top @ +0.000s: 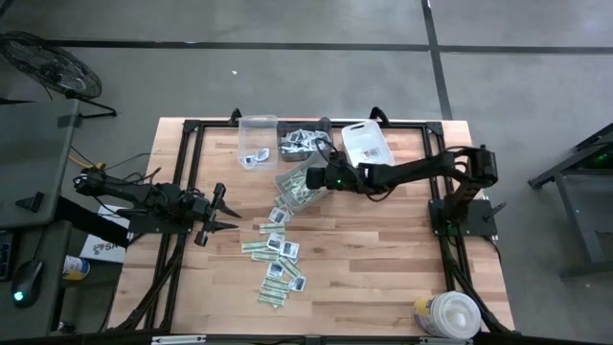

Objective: Pick & Place First Aid Supplies
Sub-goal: Put the bandage pack into the gray bin, then put the alcohol pad into the transparent bin

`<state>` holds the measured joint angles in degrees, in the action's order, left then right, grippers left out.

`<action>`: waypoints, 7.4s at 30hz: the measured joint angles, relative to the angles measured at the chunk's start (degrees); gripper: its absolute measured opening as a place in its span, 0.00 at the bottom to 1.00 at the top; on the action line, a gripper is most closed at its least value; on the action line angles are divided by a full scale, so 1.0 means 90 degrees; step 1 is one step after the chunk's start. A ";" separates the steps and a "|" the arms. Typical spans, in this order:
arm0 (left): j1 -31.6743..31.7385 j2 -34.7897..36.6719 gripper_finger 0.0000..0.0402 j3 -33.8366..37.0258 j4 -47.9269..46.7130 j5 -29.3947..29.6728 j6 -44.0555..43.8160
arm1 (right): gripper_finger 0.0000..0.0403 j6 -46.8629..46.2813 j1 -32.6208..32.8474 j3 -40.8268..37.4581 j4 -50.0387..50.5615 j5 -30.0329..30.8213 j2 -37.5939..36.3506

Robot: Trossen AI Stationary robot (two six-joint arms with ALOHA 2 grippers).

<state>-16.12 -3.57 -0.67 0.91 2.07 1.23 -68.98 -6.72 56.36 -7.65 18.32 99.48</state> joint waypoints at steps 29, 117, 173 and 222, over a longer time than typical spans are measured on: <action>-0.0002 0.0000 0.32 0.0000 0.0000 -0.0002 -0.0001 | 0.41 0.0690 -0.0243 0.0002 0.0049 -0.0949 0.0039; -0.0002 0.0000 0.32 0.0000 0.0000 0.0000 -0.0002 | 0.41 -0.3449 0.4005 0.1767 0.0624 -0.0901 0.2255; 0.0000 0.0000 0.32 0.0000 0.0000 0.0000 -0.0002 | 0.40 -0.4137 0.3538 0.1984 0.0713 -0.0567 0.2699; -0.0002 0.0002 0.32 0.0000 0.0171 0.0831 -0.0035 | 0.00 -0.1149 0.3962 0.1967 0.1136 0.0711 0.1373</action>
<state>-16.14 -3.55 -0.67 2.45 9.54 0.92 -79.32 28.94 74.06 2.57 24.72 111.84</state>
